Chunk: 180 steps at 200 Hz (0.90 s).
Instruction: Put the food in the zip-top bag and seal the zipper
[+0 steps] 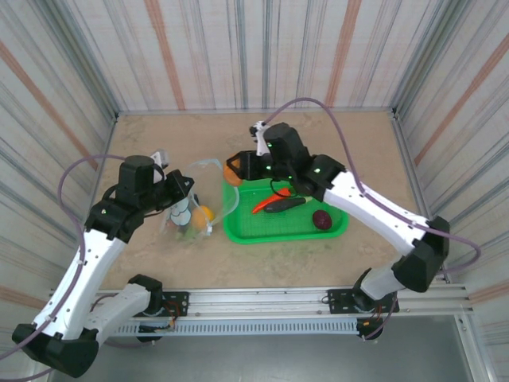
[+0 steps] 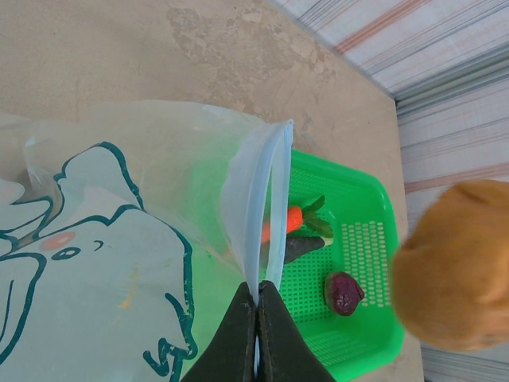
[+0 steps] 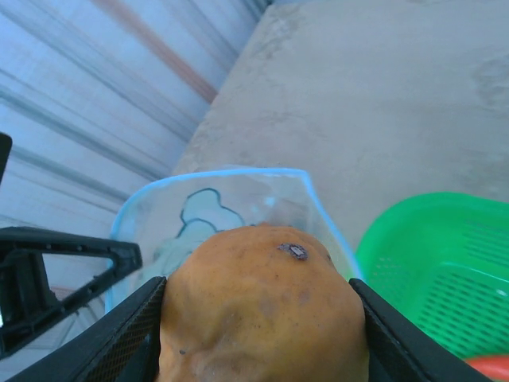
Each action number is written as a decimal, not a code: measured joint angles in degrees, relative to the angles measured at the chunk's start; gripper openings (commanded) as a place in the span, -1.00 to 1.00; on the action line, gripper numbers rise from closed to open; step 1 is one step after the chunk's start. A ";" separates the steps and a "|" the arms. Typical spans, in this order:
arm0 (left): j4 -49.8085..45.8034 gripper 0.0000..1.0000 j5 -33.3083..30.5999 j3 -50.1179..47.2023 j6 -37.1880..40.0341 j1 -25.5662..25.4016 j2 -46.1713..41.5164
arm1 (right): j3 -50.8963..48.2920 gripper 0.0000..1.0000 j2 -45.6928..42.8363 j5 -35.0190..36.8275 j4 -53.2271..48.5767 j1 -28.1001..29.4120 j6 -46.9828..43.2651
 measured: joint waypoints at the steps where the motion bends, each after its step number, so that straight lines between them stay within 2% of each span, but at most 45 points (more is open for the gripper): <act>1: 0.00 -1.00 0.02 0.02 -0.02 0.00 0.00 | 0.09 0.11 0.37 -0.02 0.17 0.17 0.00; 63: 0.00 -1.00 0.20 1.51 -0.37 0.00 -1.64 | 2.62 0.18 15.08 -0.15 3.98 5.55 2.16; 86: 0.00 -1.00 -0.31 1.92 -0.46 0.00 -2.23 | 5.64 0.51 19.06 0.02 3.80 6.51 2.86; 111: 0.00 -1.00 -0.92 1.97 -1.09 0.00 -2.34 | 8.26 0.67 21.38 0.00 3.52 7.02 3.65; 141: 0.00 -1.00 -1.46 1.97 -1.46 0.00 -2.34 | 8.31 0.65 21.40 -0.02 3.34 7.04 3.65; 180: -0.02 -1.00 -2.19 1.95 -1.49 0.00 -2.47 | 7.98 0.51 20.52 -0.04 3.30 6.93 3.48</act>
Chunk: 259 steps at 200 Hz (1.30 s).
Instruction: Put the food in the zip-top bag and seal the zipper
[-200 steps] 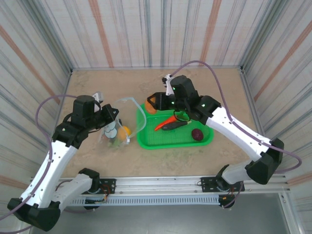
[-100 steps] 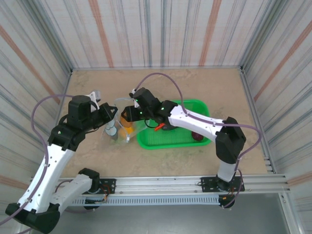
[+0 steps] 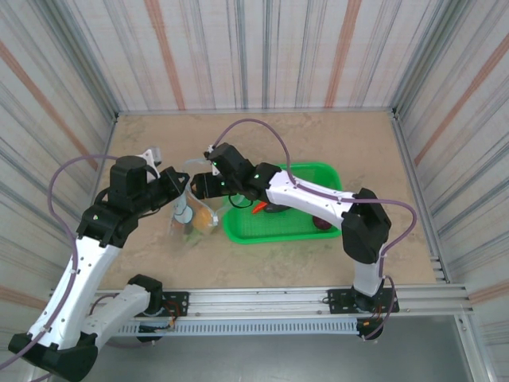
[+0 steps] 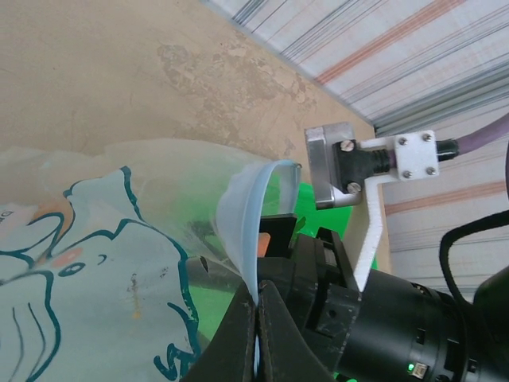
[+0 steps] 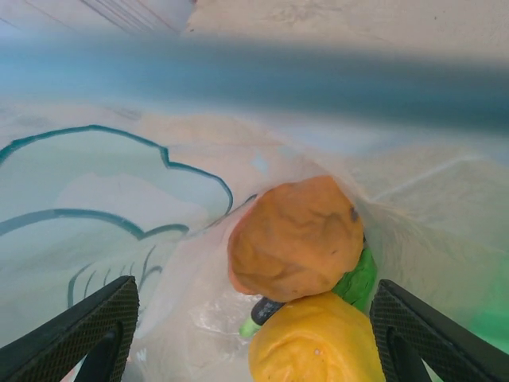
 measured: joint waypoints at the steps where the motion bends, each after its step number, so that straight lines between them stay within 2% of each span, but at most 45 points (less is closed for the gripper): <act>1: 0.00 -1.00 -0.02 -0.02 0.00 0.00 -0.02 | -0.02 0.51 -0.07 -0.02 0.00 -0.02 0.00; 35: -0.74 -1.00 -1.05 -0.02 0.09 0.00 -0.87 | -1.90 0.30 -4.04 0.07 -0.44 -0.61 -0.33; 60: -1.73 -1.00 -1.64 -0.26 0.20 0.00 -1.40 | -3.67 -0.09 -8.26 0.70 -0.98 -1.40 -0.85; 75: -2.03 -1.00 -1.68 -0.74 0.17 0.00 -1.79 | -5.68 -0.24 -11.39 1.09 -0.76 -1.86 -1.14; 95: -2.34 -1.00 -1.68 -1.53 0.24 0.00 -2.34 | -8.11 -0.29 -15.61 1.86 -1.20 -2.27 -0.90; 143: -3.34 -1.00 -1.11 -0.24 1.40 0.37 0.42 | -9.07 -0.19 -23.96 6.71 -6.34 -3.32 -0.17; 169: -3.34 -1.00 0.79 0.26 1.77 0.37 1.75 | -15.02 -0.17 -30.45 6.99 -10.01 -7.89 -0.17; 210: -3.37 -1.00 2.69 0.74 2.86 0.37 2.49 | -23.45 0.35 -32.74 9.03 -23.04 -16.83 0.74; 259: -2.73 -1.00 4.42 0.20 2.84 0.37 2.19 | -24.76 0.57 -28.04 14.73 -36.22 -19.50 0.37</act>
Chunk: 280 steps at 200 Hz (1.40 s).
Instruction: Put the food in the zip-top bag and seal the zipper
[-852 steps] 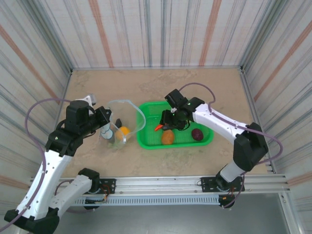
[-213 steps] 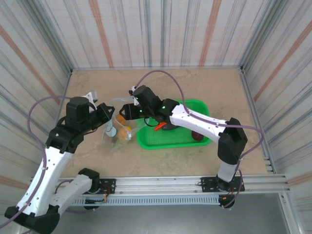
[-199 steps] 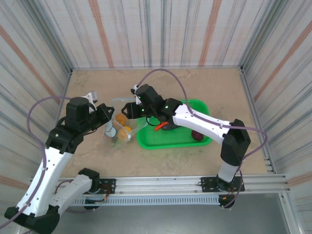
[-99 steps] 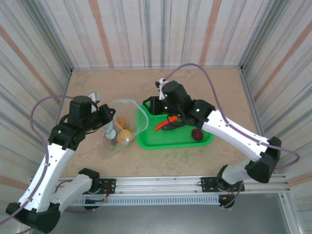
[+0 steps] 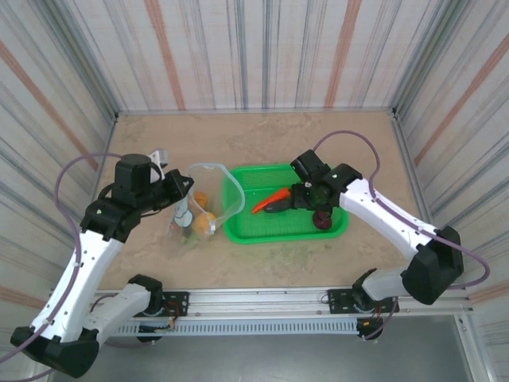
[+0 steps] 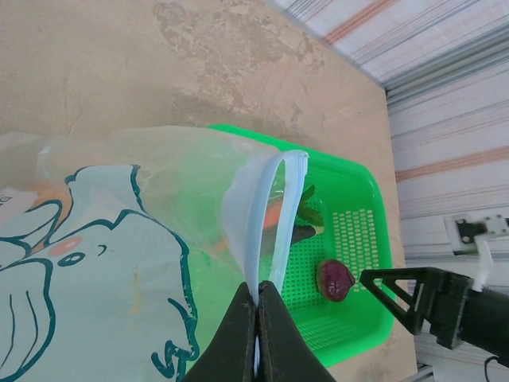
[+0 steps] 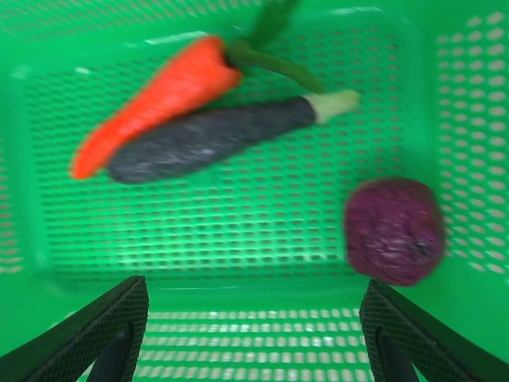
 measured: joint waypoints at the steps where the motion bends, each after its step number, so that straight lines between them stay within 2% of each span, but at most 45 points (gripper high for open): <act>1: 0.04 -1.00 0.02 -0.04 0.00 0.00 -0.02 | -0.04 0.58 0.17 0.17 -0.17 -0.11 -0.04; 23: 0.59 -1.00 0.46 -1.66 -0.02 0.00 -1.33 | -1.25 0.73 2.05 1.79 -2.36 -2.25 -1.77; 55: 1.16 -1.00 0.79 -2.54 0.00 0.00 -2.47 | -3.82 0.73 4.87 2.10 -2.56 -5.55 -3.56; 84: 1.46 -1.00 1.09 -2.51 0.04 0.00 -2.43 | -4.72 0.62 9.60 0.46 -1.01 -7.69 -4.79; 144: 1.53 -1.00 1.11 -2.47 0.42 0.00 -2.71 | -5.81 0.44 16.28 -1.38 3.50 -7.74 -4.94; 173: 2.58 -1.00 1.77 -2.97 0.00 0.00 -3.74 | -6.45 0.19 17.42 -1.95 4.98 -7.74 -4.94; 217: 2.80 -1.00 2.12 -3.50 0.00 0.00 -4.90 | -6.45 -0.06 17.33 -2.05 6.64 -7.74 -4.92; 247: 2.95 -1.00 2.14 -3.78 -0.13 0.00 -4.87 | -6.12 -0.07 14.08 -0.94 6.47 -7.67 -4.92; 280: 3.89 -1.00 2.78 -4.46 -1.33 0.00 -4.50 | -3.63 -0.06 4.35 -0.81 6.23 -6.71 -4.94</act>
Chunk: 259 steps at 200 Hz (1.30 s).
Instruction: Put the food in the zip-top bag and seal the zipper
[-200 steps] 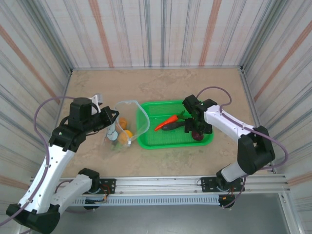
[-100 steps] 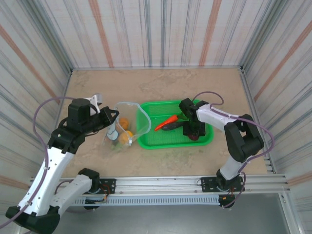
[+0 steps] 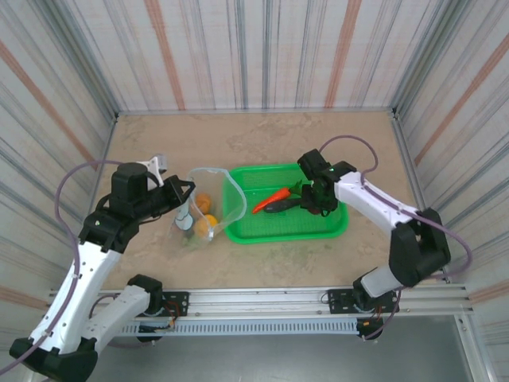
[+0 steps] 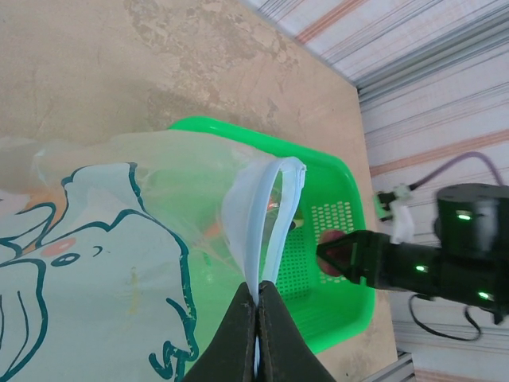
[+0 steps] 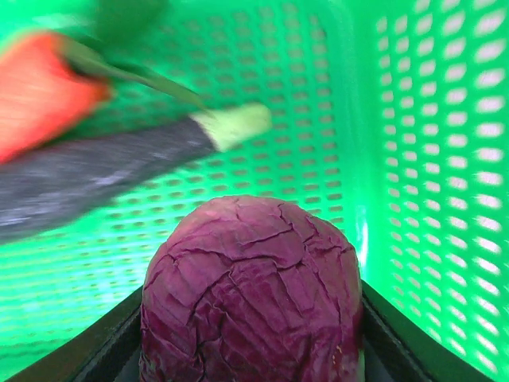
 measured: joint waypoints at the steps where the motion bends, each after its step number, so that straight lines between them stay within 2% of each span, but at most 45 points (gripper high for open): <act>1: 0.02 -1.00 0.00 0.00 -0.07 0.00 0.04 | 0.17 -0.06 -0.50 -0.07 0.02 0.15 0.00; 22: 0.15 -1.00 0.48 0.00 -0.61 0.00 0.46 | 3.56 -0.06 -6.25 -0.28 -0.09 3.74 0.00; 60: 0.15 -1.00 2.36 0.00 -1.90 0.00 0.96 | 12.28 -0.05 -10.80 -2.23 0.55 14.80 0.42; 88: 0.15 -1.00 2.95 0.00 -2.43 0.00 0.96 | 17.77 -0.04 -8.07 -5.18 3.61 21.53 1.77; 111: 0.15 -1.00 2.99 0.00 -2.91 0.00 0.94 | 21.38 -0.04 -1.79 -8.41 7.48 25.42 2.91; 135: 0.24 -1.00 3.48 0.00 -3.63 0.00 0.92 | 23.52 -0.02 5.88 -11.72 11.13 27.12 3.52; 156: 0.39 -1.00 4.04 0.24 -4.31 0.00 0.94 | 25.29 0.08 12.09 -13.90 12.96 27.58 3.72; 178: 0.35 -1.00 4.26 1.84 -4.33 0.00 0.94 | 26.86 0.62 16.04 -15.50 14.16 27.61 4.39; 190: 0.37 -1.00 4.22 2.99 -4.28 0.00 0.85 | 27.89 0.73 17.27 -15.65 14.60 27.61 4.66; 259: 1.36 -1.00 1.01 3.91 -4.31 0.00 -2.40 | 35.95 0.62 17.92 -17.84 9.94 25.44 2.80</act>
